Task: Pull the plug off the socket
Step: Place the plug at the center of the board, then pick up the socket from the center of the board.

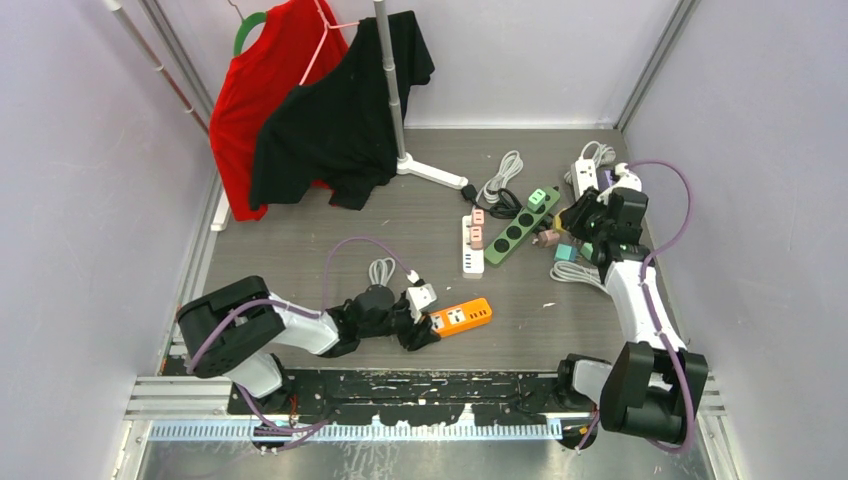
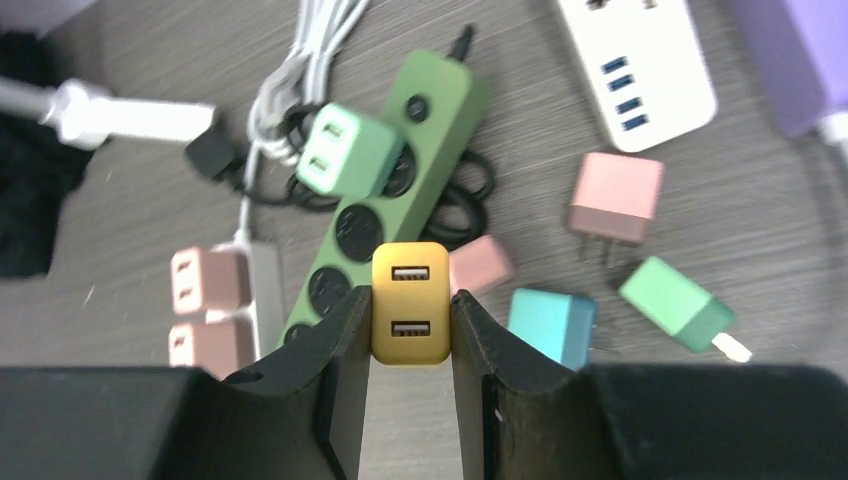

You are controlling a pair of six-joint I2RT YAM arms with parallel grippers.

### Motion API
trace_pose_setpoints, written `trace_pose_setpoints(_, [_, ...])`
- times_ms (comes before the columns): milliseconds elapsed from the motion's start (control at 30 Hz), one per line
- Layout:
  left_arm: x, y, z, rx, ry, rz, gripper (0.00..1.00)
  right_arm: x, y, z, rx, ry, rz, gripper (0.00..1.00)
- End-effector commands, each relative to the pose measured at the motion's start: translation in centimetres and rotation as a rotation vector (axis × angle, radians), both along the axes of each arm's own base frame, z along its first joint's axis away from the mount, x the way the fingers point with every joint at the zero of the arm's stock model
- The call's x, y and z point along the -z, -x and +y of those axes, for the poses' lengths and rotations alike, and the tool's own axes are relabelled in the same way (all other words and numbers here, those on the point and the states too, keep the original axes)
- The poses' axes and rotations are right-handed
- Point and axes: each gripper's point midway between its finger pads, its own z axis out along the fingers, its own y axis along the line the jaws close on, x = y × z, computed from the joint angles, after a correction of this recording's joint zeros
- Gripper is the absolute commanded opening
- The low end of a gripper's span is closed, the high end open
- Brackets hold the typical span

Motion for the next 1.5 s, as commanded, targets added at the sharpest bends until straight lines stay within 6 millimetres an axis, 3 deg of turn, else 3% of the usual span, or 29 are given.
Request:
trace_pose_setpoints(0, [-1.3, -0.5, 0.1, -0.022, 0.034, -0.022, 0.0, -0.9, -2.1, -4.5, 0.29, 0.004, -0.061, 0.05])
trace_pose_setpoints(333, [-1.6, -0.2, 0.2, -0.016, 0.041, -0.022, 0.0, 3.4, -2.9, -7.0, 0.397, 0.031, 0.066, 0.11])
trace_pose_setpoints(667, [-2.2, -0.1, 0.8, -0.027, 0.051, -0.026, 0.0, 4.2, -2.8, -6.7, 0.367, -0.019, 0.097, 0.58])
trace_pose_setpoints(867, [-2.8, -0.1, 1.0, -0.044, 0.053, -0.019, 0.0, 2.1, -2.8, -5.9, 0.297, -0.033, 0.044, 0.69])
trace_pose_setpoints(1000, [-3.7, -0.4, 1.4, -0.075, 0.053, -0.02, 0.0, -0.4, -2.3, -3.4, 0.121, -0.032, -0.021, 0.72])
trace_pose_setpoints(1233, [-5.5, -0.9, 3.0, -0.169, 0.051, -0.007, 0.0, -4.4, 0.9, 4.5, -0.394, -0.083, -0.158, 0.74])
trace_pose_setpoints(1467, [-7.4, -2.1, 6.2, -0.361, 0.059, 0.018, 0.0, -5.2, 2.0, 6.0, -0.484, -0.121, -0.161, 0.75])
